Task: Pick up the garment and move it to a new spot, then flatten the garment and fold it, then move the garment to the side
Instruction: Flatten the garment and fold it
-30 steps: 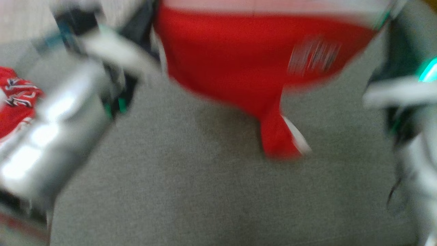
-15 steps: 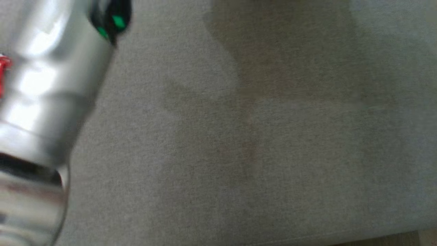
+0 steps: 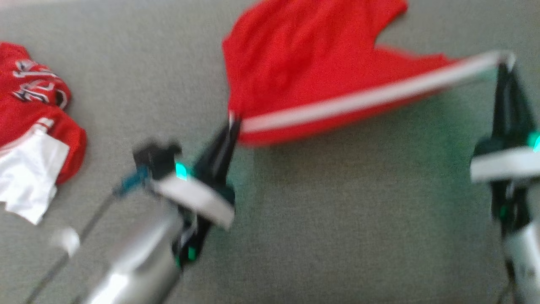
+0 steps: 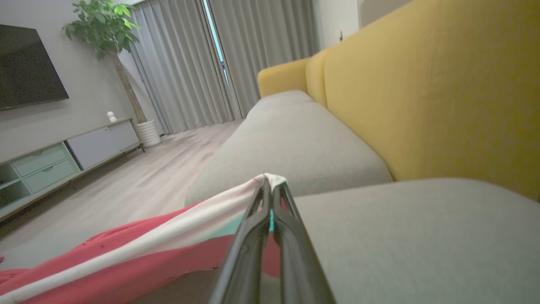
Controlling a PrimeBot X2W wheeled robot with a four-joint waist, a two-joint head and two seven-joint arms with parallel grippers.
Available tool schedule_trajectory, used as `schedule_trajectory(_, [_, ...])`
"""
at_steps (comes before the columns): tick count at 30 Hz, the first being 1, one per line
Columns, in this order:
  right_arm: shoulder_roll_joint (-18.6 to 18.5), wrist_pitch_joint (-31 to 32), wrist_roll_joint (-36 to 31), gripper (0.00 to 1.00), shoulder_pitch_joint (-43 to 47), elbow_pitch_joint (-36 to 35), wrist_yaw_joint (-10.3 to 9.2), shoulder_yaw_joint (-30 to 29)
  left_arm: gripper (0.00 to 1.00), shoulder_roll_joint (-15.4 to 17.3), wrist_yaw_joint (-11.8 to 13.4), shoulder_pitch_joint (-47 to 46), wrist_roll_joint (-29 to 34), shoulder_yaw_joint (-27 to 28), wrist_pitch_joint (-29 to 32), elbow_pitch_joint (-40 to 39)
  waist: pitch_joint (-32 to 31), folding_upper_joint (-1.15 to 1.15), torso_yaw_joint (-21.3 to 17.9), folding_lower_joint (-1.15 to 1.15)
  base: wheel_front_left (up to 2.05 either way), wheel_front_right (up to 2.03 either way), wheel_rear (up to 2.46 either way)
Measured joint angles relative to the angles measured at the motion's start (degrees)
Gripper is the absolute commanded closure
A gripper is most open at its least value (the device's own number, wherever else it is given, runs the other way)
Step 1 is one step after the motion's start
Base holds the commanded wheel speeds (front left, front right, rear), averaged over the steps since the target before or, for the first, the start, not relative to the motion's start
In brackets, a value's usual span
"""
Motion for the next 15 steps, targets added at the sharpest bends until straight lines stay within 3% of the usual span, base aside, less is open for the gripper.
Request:
schedule_trajectory(7, [1.1,5.4,2.0,1.0,19.7,-9.4,0.0,0.7,1.0,2.5,0.0,16.6,2.8,2.1,0.0,-3.2,-7.9,0.0,0.6,-0.01,0.0,0.0,0.0])
schedule_trajectory(15, [4.8,12.5,2.4,1.0,39.9,-24.4,0.0,-3.9,1.0,4.0,3.0,34.4,4.0,5.4,0.0,-12.4,-15.1,0.0,2.0,-0.01,0.0,0.0,0.0])
